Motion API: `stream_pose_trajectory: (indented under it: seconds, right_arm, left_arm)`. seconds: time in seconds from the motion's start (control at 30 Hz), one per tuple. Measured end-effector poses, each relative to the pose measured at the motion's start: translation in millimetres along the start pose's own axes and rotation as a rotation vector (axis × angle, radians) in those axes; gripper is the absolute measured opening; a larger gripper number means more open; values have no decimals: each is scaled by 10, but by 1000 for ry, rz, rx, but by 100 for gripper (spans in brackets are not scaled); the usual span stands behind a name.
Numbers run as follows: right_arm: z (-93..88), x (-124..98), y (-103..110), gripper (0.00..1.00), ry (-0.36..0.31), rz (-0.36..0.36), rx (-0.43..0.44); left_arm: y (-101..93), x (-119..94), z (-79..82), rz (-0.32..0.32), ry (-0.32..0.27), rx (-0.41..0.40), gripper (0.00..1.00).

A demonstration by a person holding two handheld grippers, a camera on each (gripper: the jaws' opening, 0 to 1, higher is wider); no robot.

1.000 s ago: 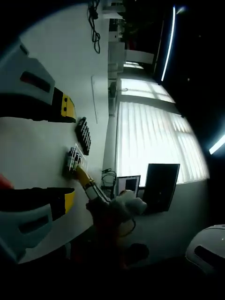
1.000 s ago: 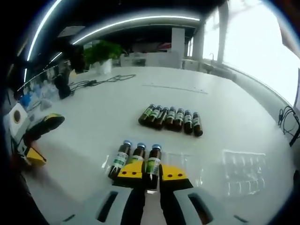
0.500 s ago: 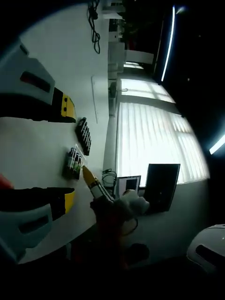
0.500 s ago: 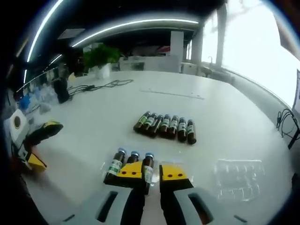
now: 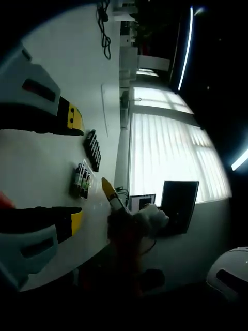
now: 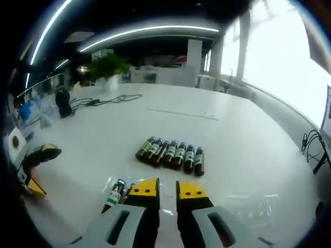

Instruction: Grip medicine bottles put into box

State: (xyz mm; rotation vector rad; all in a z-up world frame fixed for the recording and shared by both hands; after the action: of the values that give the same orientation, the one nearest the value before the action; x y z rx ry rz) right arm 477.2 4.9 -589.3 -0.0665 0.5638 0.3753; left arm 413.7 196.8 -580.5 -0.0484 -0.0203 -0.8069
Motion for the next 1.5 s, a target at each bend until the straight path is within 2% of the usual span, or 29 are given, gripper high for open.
stream_pose_trajectory:
  seconds: [0.2, 0.53, 0.7, 0.87, 1.1, 1.5]
  right_arm:
    - [59, 1, -301, 9, -8, -31, 20]
    - [180, 13, -569, 9, -13, -49, 24]
    - [188, 75, -627, 9, 0, -36, 32]
    - [162, 157, -688, 9, 43, -22, 48]
    - [185, 296, -702, 10, 79, 40, 106]
    - [100, 493, -802, 10, 179, 86, 133]
  left_arm:
    - [-13, 4, -3, -1, 4, 7, 48]
    - [-14, 6, 1, 0, 3, 7, 48]
    - [-11, 6, -2, -1, 4, 5, 48]
    - [-5, 4, -3, 2, 3, 7, 48]
    - [9, -1, -1, 7, 1, 7, 48]
    - [12, -7, 12, 6, -6, 1, 48]
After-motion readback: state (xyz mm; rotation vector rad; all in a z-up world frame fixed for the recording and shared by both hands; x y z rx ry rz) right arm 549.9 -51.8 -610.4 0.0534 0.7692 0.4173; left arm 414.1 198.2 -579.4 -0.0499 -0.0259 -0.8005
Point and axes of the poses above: the point that each gripper's makers call its tool centre point, and the gripper's own axes: x roughly forward along the fingers, y roughly to its left, z roughly out of its top, the point moved 1 cm from there along -x, roughly backward along the fingers, and after that the axes turned 12 degrees about z, right-handed, at the moved point
